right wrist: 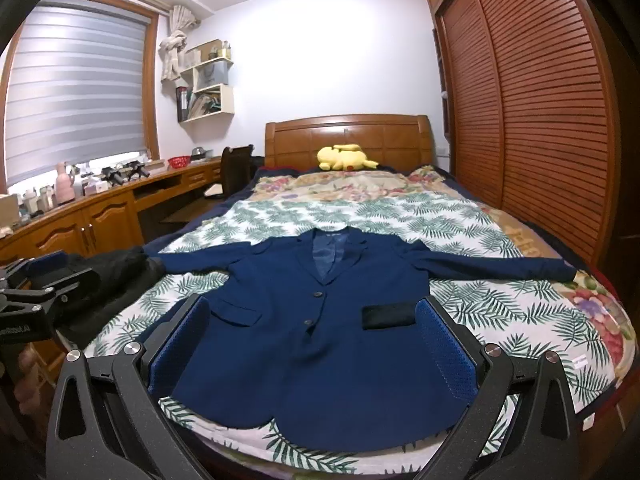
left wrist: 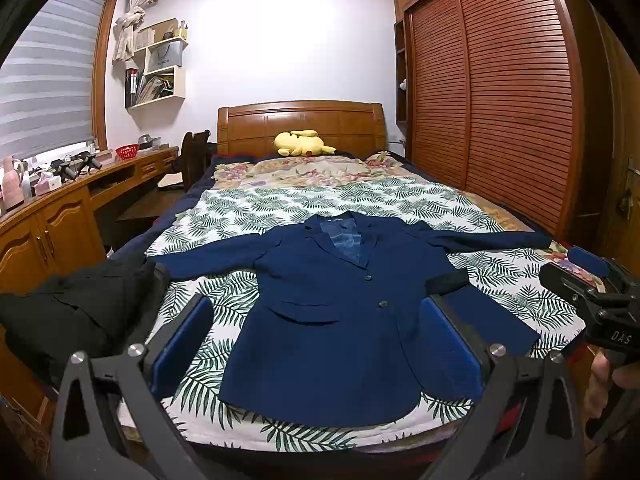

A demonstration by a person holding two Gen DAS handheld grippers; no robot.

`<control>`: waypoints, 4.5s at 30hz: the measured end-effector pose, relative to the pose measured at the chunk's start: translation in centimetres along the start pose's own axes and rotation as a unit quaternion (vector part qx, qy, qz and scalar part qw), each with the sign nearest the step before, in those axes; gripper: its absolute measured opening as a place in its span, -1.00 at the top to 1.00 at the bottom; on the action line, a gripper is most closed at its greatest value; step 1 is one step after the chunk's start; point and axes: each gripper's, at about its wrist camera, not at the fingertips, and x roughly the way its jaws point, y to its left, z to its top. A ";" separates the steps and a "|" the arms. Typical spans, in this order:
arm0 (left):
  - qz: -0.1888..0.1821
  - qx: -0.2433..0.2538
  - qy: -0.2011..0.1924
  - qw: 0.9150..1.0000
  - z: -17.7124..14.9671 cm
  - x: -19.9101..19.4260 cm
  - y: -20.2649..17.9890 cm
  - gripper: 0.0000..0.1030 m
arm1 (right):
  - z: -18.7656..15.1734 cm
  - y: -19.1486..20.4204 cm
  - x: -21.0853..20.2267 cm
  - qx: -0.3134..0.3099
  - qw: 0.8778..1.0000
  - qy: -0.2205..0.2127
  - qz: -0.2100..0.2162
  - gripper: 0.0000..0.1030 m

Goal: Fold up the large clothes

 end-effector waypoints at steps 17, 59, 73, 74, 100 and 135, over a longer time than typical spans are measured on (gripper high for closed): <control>0.012 -0.011 0.030 0.999 -1.7 2.6 1.3 -1.00 | -0.8 0.8 1.6 -0.002 1.000 0.028 0.008 -1.00; 0.067 -0.017 0.112 0.991 -1.2 22.1 13.1 -1.00 | 0.7 3.9 27.1 -0.039 0.990 0.081 0.106 -1.00; 0.073 -0.058 0.180 0.979 -0.6 32.6 19.3 -1.00 | -4.8 3.3 34.0 -0.071 0.979 0.166 0.094 -1.00; 0.074 -0.063 0.184 0.978 -0.5 33.5 19.8 -1.00 | -4.9 3.3 34.0 -0.072 0.979 0.166 0.093 -1.00; 0.057 -0.231 0.266 0.934 -2.3 47.0 27.8 -0.25 | -5.5 4.5 34.4 -0.095 0.976 0.176 0.086 -1.00; -0.008 -0.039 0.222 0.974 10.3 38.4 13.1 1.00 | -4.7 2.8 34.0 -0.049 0.976 0.179 0.111 -1.00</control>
